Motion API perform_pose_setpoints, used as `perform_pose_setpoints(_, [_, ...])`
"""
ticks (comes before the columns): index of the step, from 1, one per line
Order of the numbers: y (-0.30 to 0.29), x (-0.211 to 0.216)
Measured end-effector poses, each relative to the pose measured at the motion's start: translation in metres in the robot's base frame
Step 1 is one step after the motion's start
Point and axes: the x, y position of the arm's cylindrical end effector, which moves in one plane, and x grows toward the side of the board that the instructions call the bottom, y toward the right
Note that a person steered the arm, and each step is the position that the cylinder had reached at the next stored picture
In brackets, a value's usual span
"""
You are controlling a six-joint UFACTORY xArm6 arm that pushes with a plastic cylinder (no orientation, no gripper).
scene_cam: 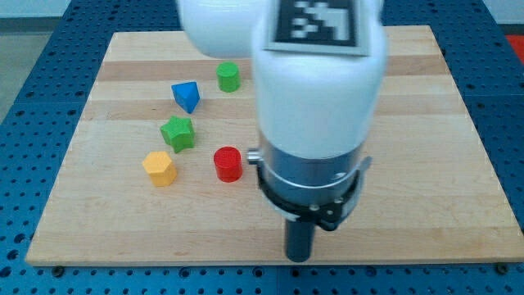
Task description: Move the blue cube towards the right of the red circle
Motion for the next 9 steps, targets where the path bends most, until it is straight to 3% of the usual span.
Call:
perform_pose_setpoints(4, [-0.001, -0.056])
perform_pose_setpoints(9, [-0.015, -0.063])
